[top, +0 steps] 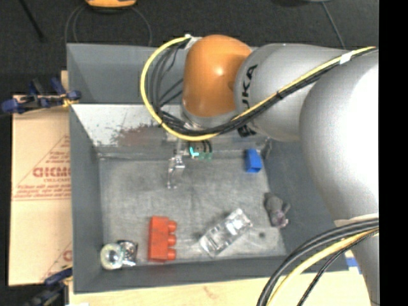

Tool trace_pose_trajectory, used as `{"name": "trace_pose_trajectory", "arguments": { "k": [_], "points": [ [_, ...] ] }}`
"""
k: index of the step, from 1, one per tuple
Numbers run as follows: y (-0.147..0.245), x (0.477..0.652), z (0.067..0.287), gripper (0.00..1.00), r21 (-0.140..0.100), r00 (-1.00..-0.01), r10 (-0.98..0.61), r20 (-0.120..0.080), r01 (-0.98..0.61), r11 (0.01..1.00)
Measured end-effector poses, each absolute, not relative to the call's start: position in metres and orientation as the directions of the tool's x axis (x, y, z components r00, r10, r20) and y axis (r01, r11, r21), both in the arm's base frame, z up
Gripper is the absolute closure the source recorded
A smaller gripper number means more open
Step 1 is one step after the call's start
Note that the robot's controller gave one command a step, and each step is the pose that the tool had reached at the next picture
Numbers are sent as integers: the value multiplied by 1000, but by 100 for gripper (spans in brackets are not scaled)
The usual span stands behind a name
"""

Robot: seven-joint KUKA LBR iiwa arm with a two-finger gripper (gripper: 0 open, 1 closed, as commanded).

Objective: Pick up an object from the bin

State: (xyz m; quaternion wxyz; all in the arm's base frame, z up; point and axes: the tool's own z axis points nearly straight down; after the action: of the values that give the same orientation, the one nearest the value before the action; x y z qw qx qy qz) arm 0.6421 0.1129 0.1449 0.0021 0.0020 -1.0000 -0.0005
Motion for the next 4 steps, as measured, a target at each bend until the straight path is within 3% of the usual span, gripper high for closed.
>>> {"name": "trace_pose_trajectory", "arguments": {
  "k": [1, 2, 3, 4],
  "points": [
    [112, 643, 149, 100, 1, -1000, -1, -2, -1, 1000],
    [104, 641, 164, 100, 1, -1000, -11, -7, -11, 1000],
    [109, 614, 137, 100, 1, -988, 151, 1, 151, 988],
    [110, 608, 155, 100, 2, -986, 169, -5, 169, 986]
  ]
}}
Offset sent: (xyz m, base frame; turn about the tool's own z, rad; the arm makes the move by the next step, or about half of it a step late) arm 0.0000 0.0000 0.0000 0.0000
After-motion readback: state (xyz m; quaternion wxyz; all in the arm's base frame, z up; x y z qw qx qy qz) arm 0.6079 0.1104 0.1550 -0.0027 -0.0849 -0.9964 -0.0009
